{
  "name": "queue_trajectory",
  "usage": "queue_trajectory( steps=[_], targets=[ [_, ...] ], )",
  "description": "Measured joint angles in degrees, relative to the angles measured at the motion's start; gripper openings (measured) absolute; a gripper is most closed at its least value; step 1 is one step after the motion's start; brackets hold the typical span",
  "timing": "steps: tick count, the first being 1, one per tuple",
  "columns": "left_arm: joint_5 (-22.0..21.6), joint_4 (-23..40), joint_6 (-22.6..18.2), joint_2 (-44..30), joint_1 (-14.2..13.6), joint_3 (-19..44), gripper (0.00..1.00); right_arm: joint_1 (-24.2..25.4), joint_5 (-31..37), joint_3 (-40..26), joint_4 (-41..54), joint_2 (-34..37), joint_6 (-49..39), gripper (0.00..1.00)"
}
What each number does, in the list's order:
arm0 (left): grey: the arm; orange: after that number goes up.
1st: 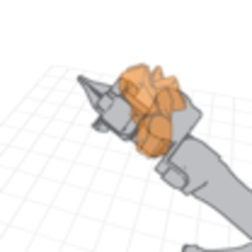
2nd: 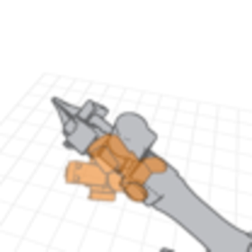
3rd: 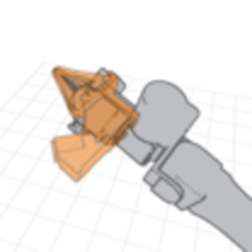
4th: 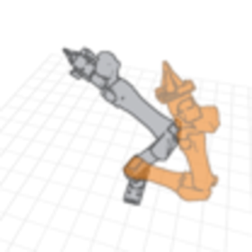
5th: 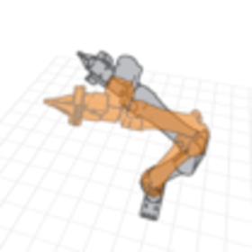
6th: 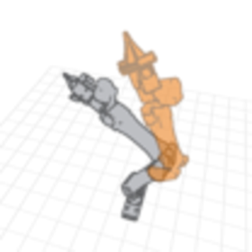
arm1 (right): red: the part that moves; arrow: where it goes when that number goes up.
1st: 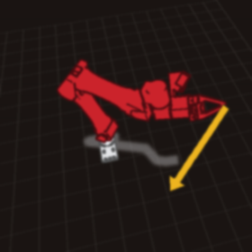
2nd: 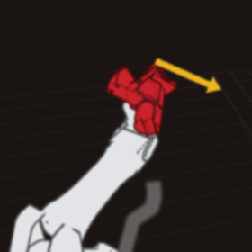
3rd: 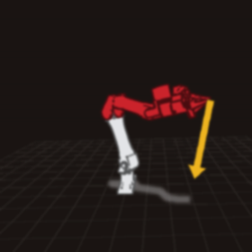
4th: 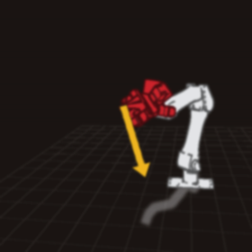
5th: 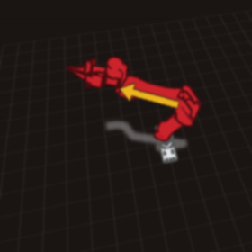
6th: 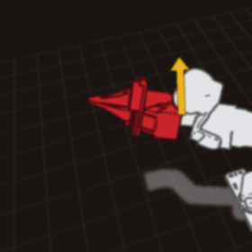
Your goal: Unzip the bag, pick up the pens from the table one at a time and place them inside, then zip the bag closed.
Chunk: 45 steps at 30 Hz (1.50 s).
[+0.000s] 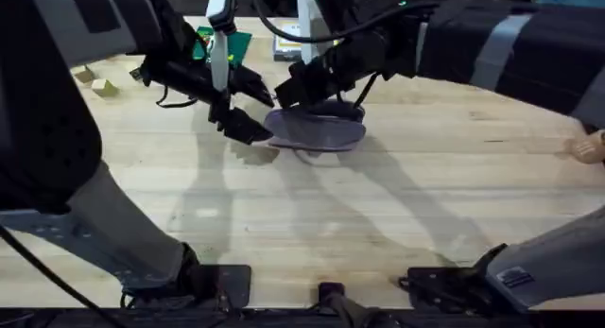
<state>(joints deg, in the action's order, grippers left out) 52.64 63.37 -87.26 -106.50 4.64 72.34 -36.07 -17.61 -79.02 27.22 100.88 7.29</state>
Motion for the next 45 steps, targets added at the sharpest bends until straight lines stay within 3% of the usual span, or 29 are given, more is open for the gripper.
queue_trajectory(
  steps=[8,14,23,37,45],
  targets=[
    [0.2,-0.22,0.65,-0.37,-0.02,0.0,0.435,0.0,0.0,0.0,0.0,0.0,0.0,0.033],
    [0.68,-0.44,0.63,-0.37,-0.02,0.0,0.353,0.0,0.0,0.0,0.0,0.0,0.0,0.032],
    [1.07,-0.83,0.65,-0.38,-0.02,0.0,0.064,0.0,-0.01,0.0,0.02,0.0,0.0,0.032],
    [1.16,-0.85,0.68,-0.37,-0.13,0.0,0.044,0.27,-0.05,0.0,0.05,0.0,0.0,0.032],
    [1.84,-0.92,0.68,-0.38,-0.28,0.0,0.043,3.6,-1.78,0.0,1.71,0.0,0.04,0.032]
  ],
)
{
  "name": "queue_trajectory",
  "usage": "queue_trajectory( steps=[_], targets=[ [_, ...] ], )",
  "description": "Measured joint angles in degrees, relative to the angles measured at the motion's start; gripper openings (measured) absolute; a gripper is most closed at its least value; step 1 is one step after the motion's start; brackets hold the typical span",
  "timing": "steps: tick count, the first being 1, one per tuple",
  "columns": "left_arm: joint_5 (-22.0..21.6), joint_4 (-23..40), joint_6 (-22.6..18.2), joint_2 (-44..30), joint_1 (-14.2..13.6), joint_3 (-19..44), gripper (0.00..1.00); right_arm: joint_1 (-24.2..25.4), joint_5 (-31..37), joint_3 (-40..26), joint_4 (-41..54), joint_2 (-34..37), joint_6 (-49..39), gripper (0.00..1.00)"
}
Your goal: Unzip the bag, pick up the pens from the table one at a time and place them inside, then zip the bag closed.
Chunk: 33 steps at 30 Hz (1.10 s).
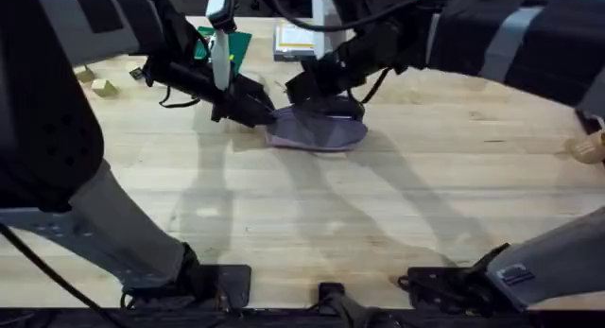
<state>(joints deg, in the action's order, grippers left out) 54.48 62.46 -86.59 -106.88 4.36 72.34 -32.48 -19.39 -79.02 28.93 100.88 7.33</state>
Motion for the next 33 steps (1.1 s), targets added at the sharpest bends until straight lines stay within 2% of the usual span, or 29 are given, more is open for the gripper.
queue_trajectory(
  steps=[13,18,23,33],
  targets=[
    [1.67,-0.23,0.0,0.01,-0.34,0.0,0.043,7.16,-3.1,0.0,3.76,-0.12,0.37,0.032],
    [4.25,-0.33,0.01,0.01,-0.96,0.0,0.043,11.77,-3.33,0.0,5.31,-3.31,0.37,0.032],
    [3.86,-0.35,0.0,0.01,-1.01,0.0,0.043,14.76,-2.83,0.0,7.98,-3.45,-0.55,0.032],
    [2.71,-0.16,0.0,0.01,-1.05,-0.04,0.043,17.65,5.29,0.0,13.97,-4.17,-3.98,0.033]
  ],
)
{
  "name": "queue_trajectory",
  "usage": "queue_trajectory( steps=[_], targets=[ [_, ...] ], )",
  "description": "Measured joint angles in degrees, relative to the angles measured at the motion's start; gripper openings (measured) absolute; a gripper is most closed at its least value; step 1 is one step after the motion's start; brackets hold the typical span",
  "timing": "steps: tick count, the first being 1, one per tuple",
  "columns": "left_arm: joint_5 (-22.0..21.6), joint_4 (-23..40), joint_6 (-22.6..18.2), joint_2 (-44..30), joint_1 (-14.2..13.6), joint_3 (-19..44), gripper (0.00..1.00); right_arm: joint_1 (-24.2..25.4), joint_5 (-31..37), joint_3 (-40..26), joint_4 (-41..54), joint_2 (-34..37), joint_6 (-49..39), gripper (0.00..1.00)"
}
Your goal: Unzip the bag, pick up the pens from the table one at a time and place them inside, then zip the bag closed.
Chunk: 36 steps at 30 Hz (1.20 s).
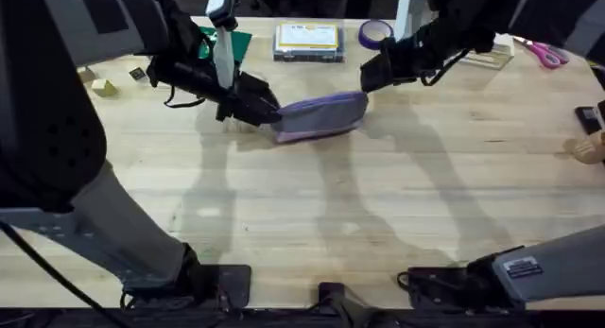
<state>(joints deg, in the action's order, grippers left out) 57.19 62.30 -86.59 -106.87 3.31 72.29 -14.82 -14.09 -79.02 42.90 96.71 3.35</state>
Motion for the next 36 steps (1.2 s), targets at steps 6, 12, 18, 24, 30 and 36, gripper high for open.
queue_trajectory(
  steps=[6,12,18,24,30,36],
  targets=[
    [0.05,0.27,0.0,-0.01,-0.16,-0.02,0.043,1.32,0.58,0.0,2.23,0.0,-1.72,0.033],
    [0.97,0.25,0.0,0.0,-0.7,-0.03,0.043,2.81,0.89,0.0,2.16,0.0,-2.24,0.033],
    [1.9,0.23,-0.02,-0.01,-0.98,-0.04,0.043,4.4,0.93,0.74,1.81,0.88,-2.53,0.033],
    [1.75,0.07,0.0,-0.02,-1.16,-0.04,0.043,6.5,0.73,3.03,0.41,3.6,-2.53,0.033],
    [1.73,0.07,0.0,-0.02,-1.2,-0.04,0.043,7.09,0.14,3.23,0.21,4.2,-2.49,0.033],
    [1.07,0.12,-0.02,-0.01,-1.2,-0.04,0.043,7.69,1.02,3.24,1.15,4.2,-2.5,0.033]
  ],
)
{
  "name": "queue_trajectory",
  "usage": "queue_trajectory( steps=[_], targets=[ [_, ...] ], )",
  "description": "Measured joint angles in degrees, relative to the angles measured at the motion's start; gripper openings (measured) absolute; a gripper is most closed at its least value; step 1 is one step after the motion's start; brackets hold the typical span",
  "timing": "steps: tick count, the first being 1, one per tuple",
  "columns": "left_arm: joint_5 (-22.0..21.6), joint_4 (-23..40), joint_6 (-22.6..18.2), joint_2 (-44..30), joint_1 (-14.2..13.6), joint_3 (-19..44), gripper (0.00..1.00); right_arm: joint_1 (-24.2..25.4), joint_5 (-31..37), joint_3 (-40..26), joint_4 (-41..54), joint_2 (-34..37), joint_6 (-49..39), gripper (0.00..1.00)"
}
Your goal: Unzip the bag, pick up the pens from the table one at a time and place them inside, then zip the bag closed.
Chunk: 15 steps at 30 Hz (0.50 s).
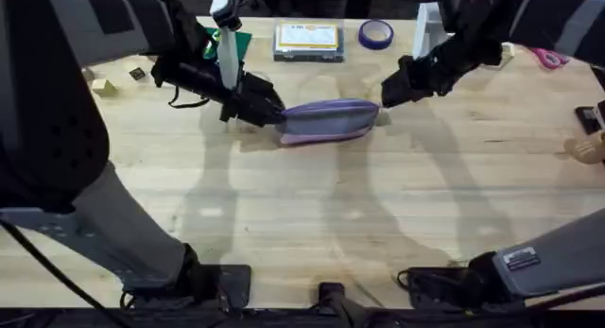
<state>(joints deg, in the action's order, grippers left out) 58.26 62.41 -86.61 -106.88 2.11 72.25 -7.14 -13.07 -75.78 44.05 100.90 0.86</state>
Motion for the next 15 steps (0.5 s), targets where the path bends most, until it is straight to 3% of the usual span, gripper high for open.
queue_trajectory(
  steps=[2,8,10,15],
  targets=[
    [-0.17,0.02,0.02,-0.01,0.0,0.0,0.043,-0.02,0.39,-0.01,0.56,0.0,0.08,0.082],
    [-2.88,0.45,0.02,-0.02,1.67,-0.04,0.043,1.29,8.02,0.02,2.24,-0.81,-0.68,0.93],
    [-2.99,0.5,0.01,-0.02,1.79,-0.04,0.043,0.89,9.03,0.02,2.45,-2.3,-0.93,0.992],
    [-3.04,0.55,0.02,0.01,1.79,-0.04,0.042,-0.83,10.09,0.02,3.78,-8.3,-1.17,0.998]
  ],
)
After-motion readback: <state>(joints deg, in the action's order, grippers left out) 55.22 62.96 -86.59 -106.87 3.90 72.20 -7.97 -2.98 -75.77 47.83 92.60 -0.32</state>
